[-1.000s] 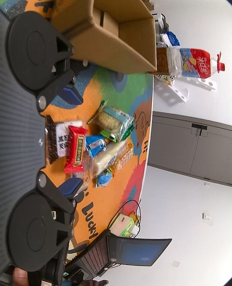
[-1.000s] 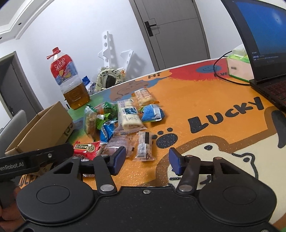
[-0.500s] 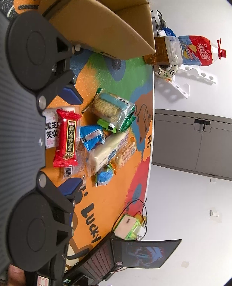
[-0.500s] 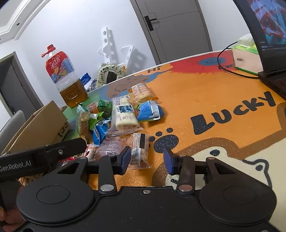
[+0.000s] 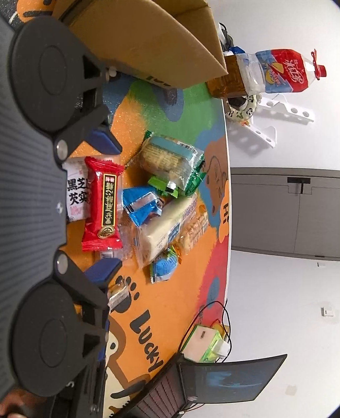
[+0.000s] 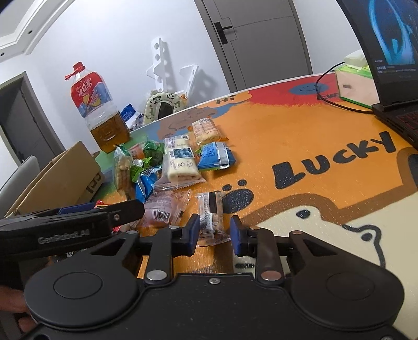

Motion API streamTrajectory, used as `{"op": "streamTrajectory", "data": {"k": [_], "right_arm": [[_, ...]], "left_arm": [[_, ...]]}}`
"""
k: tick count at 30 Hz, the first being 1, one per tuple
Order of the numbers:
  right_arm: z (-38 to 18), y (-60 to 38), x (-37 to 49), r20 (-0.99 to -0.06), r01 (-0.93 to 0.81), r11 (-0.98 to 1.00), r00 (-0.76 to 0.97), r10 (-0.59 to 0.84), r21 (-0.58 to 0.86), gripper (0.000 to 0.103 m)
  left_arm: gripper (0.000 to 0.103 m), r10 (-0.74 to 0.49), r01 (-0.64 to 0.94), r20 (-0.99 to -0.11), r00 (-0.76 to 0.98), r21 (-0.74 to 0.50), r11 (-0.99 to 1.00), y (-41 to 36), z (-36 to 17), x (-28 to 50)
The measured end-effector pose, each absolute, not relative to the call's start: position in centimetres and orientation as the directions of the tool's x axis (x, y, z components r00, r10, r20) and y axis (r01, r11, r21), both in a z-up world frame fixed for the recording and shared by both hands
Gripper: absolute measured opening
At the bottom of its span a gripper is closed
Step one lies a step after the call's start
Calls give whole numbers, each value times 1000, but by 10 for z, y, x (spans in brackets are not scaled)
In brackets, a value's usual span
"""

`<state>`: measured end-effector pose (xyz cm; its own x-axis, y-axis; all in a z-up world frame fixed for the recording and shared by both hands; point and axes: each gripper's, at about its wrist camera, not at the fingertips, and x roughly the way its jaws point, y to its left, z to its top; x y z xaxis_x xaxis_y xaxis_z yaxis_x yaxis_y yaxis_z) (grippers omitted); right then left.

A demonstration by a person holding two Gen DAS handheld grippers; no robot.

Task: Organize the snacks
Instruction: 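Grasp the red wrapped bar with the left gripper while the right grasps a clear packet, then carry both snacks over the cardboard box and lower them inside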

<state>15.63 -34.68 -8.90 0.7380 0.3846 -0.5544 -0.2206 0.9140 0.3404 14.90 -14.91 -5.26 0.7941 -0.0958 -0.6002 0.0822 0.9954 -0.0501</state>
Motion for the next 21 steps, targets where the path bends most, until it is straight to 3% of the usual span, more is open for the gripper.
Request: {"op": "streamTrajectory", "data": {"k": [4,5,16,21], "right_arm": [[-87,-341,159,-564,-217,922,739,369,320,32],[-87,-339,161,-565,-217,925,740,364,312,36],[-86,-317,163,-581,-241,943,743,332,231,39],[-85,-311,168,-586,-241,950,748,312,198,20]], "left_arm": [[63,-92,74,-594,799,-54,996,-144,-52,147],[55,-89,72,-588,804,-53,996,-143,-50,145],[47,-122,67,-565,816,-116,991,-126,-40,137],[47,-118,51,-549,827,-136,989,-117,-33,134]]}}
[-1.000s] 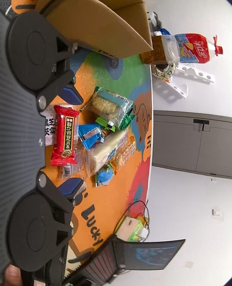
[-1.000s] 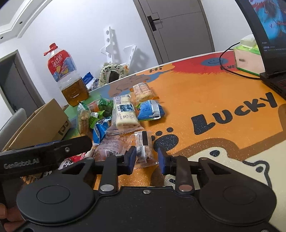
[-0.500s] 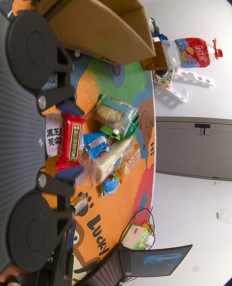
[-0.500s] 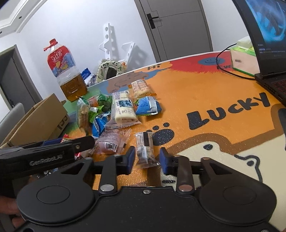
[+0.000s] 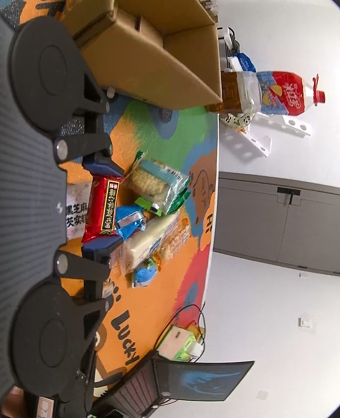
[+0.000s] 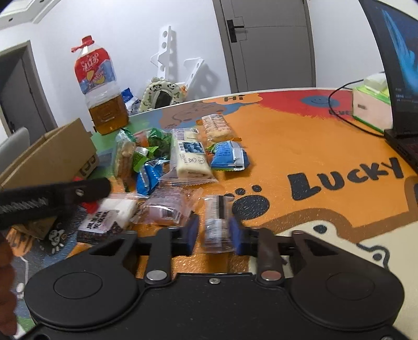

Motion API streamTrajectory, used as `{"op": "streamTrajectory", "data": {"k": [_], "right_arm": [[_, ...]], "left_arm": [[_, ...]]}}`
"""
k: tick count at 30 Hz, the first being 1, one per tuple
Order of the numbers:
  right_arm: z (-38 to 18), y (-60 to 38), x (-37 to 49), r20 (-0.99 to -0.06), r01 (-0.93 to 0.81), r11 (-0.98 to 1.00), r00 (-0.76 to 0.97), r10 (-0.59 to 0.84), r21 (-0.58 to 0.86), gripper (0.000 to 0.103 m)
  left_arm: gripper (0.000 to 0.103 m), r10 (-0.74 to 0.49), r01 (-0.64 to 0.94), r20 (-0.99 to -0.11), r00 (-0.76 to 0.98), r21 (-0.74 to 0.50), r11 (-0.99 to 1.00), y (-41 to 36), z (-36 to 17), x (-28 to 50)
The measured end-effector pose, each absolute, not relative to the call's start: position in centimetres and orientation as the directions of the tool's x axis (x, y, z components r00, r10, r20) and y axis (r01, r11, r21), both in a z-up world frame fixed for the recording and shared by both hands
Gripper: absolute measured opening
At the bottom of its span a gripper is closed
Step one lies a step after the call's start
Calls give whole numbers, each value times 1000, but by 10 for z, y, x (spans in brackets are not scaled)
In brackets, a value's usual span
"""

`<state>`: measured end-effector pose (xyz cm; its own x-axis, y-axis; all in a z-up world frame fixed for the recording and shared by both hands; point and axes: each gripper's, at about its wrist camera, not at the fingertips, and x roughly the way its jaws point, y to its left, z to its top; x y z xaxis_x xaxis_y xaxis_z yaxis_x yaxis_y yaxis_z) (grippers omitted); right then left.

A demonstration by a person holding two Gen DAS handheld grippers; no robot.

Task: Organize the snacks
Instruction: 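Carry both snacks over the cardboard box and lower them inside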

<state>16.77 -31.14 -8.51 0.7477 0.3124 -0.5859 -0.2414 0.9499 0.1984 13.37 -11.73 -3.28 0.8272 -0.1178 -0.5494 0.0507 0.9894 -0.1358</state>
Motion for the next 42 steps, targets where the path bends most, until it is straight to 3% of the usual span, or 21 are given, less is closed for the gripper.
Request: {"op": "streamTrajectory", "data": {"k": [25,42], "right_arm": [[-12,-282,132,-404,-351,888,796,450,297,20],[13,-231,125,-361,-449,850,772,524,274,20]], "left_arm": [[47,-28,-48,-425,905,-166,985,-59,31,86],[47,72,-157,-404,912,-182,971,8,43,80]]}}
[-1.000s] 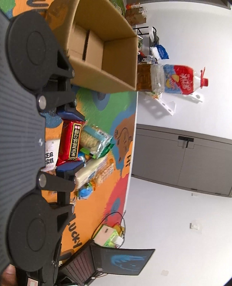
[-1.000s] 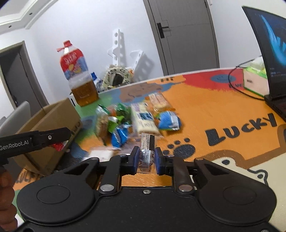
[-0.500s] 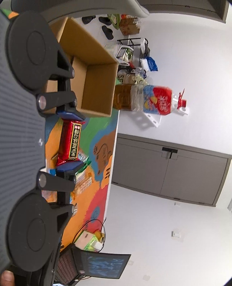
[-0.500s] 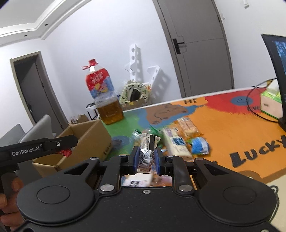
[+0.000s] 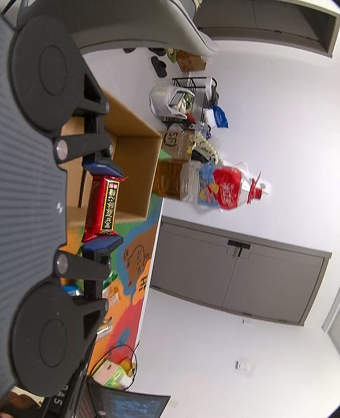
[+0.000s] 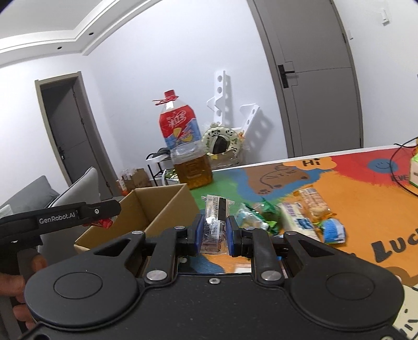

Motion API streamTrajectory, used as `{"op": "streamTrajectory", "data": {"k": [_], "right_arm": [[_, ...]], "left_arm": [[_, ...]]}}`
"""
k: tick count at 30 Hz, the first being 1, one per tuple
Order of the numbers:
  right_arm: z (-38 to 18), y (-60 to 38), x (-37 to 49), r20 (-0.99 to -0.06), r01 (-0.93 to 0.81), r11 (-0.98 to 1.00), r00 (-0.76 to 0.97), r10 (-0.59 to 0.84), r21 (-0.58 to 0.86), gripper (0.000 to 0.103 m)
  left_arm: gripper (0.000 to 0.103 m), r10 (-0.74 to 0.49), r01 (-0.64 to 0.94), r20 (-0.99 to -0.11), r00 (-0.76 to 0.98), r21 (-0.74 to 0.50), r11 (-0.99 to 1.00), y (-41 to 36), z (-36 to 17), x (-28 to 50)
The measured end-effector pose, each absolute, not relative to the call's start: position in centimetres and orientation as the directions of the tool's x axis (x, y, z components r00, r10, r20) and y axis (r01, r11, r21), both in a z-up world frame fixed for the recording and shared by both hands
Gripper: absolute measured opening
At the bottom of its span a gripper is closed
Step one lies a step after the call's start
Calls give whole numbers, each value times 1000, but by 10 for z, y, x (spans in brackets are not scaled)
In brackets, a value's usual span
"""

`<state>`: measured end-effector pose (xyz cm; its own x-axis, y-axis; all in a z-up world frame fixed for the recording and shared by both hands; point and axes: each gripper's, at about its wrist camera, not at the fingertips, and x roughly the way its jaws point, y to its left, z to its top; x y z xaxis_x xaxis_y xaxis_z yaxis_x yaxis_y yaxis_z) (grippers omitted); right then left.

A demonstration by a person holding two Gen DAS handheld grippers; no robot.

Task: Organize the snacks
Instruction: 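Carry both snacks over the cardboard box and lower them inside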

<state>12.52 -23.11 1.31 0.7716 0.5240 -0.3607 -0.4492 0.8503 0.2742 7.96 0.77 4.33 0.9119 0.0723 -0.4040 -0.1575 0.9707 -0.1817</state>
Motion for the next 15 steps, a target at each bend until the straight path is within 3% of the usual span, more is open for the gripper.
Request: {"op": "streamTrajectory", "data": {"k": [15], "right_arm": [[28,-163,140,-352,-553,792,710,610,256,20]], "left_arm": [[47,147,-266,-446,883,-217,939,80,34,95]]}}
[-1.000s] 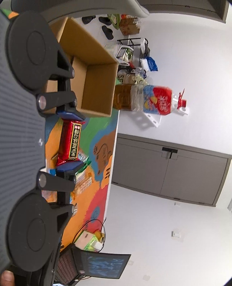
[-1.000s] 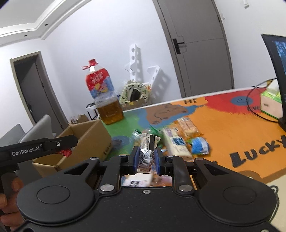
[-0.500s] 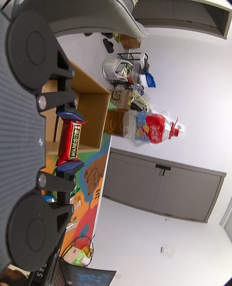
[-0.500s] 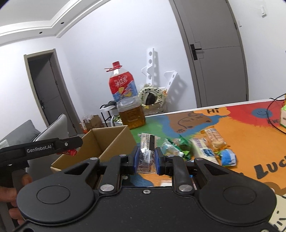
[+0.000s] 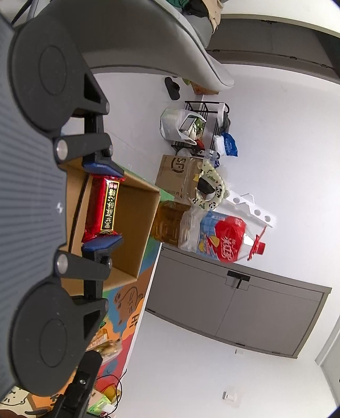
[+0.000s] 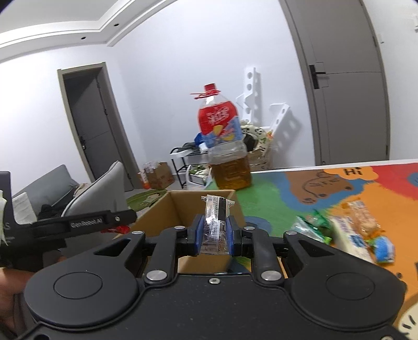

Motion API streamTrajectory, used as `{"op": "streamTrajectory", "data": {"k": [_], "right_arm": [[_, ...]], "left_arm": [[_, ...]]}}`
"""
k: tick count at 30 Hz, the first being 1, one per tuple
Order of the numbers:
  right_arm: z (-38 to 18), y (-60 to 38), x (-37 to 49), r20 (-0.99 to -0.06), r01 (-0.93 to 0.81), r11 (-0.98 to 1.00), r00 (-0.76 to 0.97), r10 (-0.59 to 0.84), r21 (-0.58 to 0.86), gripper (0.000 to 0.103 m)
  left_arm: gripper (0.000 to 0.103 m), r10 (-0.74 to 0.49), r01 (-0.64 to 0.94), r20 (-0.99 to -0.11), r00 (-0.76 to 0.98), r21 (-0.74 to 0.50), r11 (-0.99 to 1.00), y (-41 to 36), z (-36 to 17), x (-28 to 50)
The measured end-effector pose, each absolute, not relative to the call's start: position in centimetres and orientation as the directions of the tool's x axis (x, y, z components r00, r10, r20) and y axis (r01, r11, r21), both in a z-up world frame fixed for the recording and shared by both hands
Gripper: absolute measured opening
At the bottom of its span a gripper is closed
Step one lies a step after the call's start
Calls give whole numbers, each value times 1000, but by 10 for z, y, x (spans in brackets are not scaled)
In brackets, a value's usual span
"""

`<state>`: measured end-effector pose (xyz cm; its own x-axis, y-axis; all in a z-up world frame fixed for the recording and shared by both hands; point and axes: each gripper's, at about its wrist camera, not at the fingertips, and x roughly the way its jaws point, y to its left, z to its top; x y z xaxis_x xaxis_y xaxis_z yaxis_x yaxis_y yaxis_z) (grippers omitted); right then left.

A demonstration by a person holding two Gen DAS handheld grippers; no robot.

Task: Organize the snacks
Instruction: 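Carry both snacks over the cardboard box and lower them inside, then open both grippers to drop the snacks and withdraw toward the pile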

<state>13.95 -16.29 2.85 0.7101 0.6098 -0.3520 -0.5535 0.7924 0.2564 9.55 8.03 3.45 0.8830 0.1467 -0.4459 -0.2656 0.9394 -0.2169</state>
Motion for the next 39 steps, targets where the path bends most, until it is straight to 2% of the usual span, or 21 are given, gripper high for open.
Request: {"op": "streamTrajectory", "data": {"k": [23,25,29,35,38,39], "right_arm": [[21,-117,195,-411,-552,777,660,629,302,20],[22,-116,199,-411,-552,774,656,632,309,20],[18,-112,206,-419,-550,775,653,631,311,20],[14,-101,216,-431,-560,764,632,644,321,20],[15,-97,217,-439,-560,767,632,639,312,26],[17,-98,215,-433,-555,773,641,633,308,31]], "left_arm": [[48,82,-229,-531,844,-218,949,107,24,179],[50,73,-225,-537,841,-223,948,107,25,183],[74,95,-240,-527,844,-214,947,109,30,188],[76,125,-269,-502,856,-226,936,117,37,174],[80,138,-285,-502,854,-228,931,120,39,165],[82,144,-291,-504,852,-227,929,120,39,162]]}}
